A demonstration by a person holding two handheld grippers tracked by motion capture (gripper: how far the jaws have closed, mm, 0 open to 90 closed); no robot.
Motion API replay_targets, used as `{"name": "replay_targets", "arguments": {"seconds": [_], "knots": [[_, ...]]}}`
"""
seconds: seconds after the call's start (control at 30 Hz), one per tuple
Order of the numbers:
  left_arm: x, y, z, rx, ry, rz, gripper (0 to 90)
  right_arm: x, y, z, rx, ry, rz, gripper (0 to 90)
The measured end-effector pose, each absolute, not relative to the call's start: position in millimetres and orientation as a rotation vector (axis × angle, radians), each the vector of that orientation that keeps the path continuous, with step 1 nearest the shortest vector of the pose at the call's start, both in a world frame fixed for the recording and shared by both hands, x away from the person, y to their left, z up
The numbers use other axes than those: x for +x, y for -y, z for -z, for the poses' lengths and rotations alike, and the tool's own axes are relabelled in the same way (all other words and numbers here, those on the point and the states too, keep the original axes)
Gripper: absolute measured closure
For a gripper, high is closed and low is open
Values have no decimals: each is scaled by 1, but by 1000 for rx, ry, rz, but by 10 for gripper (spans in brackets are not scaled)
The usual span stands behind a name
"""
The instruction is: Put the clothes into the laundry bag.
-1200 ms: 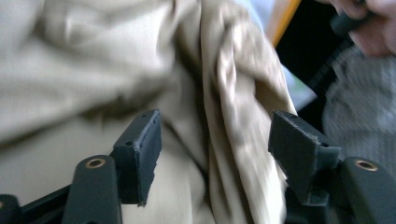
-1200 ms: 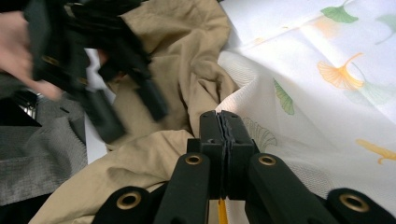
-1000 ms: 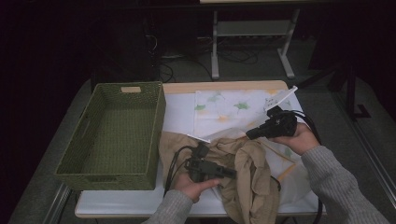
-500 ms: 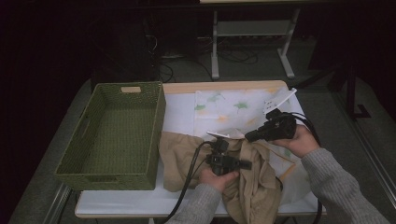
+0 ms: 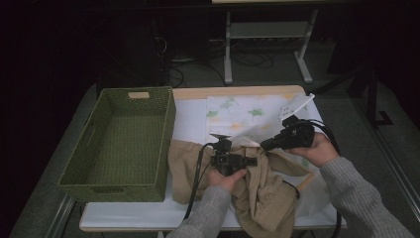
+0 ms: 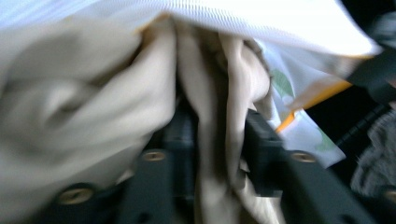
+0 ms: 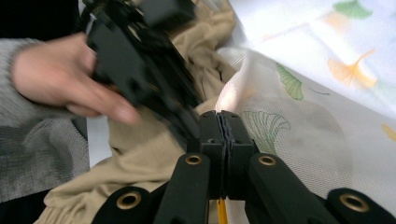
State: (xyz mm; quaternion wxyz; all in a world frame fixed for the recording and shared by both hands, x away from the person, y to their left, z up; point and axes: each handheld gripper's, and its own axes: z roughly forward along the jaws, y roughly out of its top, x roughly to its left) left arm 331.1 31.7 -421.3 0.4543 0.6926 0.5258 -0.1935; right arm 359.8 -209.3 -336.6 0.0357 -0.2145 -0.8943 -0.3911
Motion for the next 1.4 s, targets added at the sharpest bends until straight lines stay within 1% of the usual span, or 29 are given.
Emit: {"name": "replay_targets", "arguments": {"seconds": [0.07, 0.13, 0.3, 0.33, 0.4, 0.5, 0.6, 0.7, 0.8, 1.0, 1.1, 1.2, 1.27, 1.33, 1.4], "knots": [[325, -41, 414, 1742, -1279, 452, 504, 362, 212, 342, -683, 2738, 1193, 882], [316, -52, 406, 1761, -1262, 434, 439, 363, 214, 342, -695, 2735, 1198, 882], [297, -72, 400, 1836, -1244, 453, 367, 364, 214, 342, -706, 2734, 1205, 882], [295, -73, 402, 1854, -1250, 472, 338, 364, 214, 342, -709, 2734, 1202, 881], [290, -71, 408, 1898, -1246, 521, 314, 364, 212, 343, -709, 2737, 1199, 881], [281, -72, 412, 1954, -1226, 505, 317, 363, 210, 343, -705, 2745, 1185, 881], [275, -85, 411, 1919, -1233, 491, 345, 363, 213, 344, -707, 2741, 1187, 881], [279, -99, 408, 1886, -1260, 482, 357, 364, 213, 345, -706, 2742, 1186, 881], [284, -108, 404, 1854, -1284, 443, 358, 364, 210, 347, -701, 2742, 1185, 881], [291, -118, 403, 1882, -1347, 300, 354, 364, 209, 350, -693, 2749, 1171, 881], [295, -123, 409, 1876, -1398, 279, 343, 364, 210, 350, -694, 2748, 1170, 880], [297, -116, 420, 1946, -1420, 286, 351, 364, 210, 350, -694, 2747, 1175, 881], [297, -107, 427, 2037, -1413, 252, 386, 364, 209, 350, -691, 2747, 1181, 880], [295, -99, 431, 2103, -1389, 170, 441, 363, 209, 350, -693, 2745, 1181, 880], [293, -94, 431, 2158, -1363, 94, 552, 363, 208, 349, -690, 2746, 1185, 880]]}}
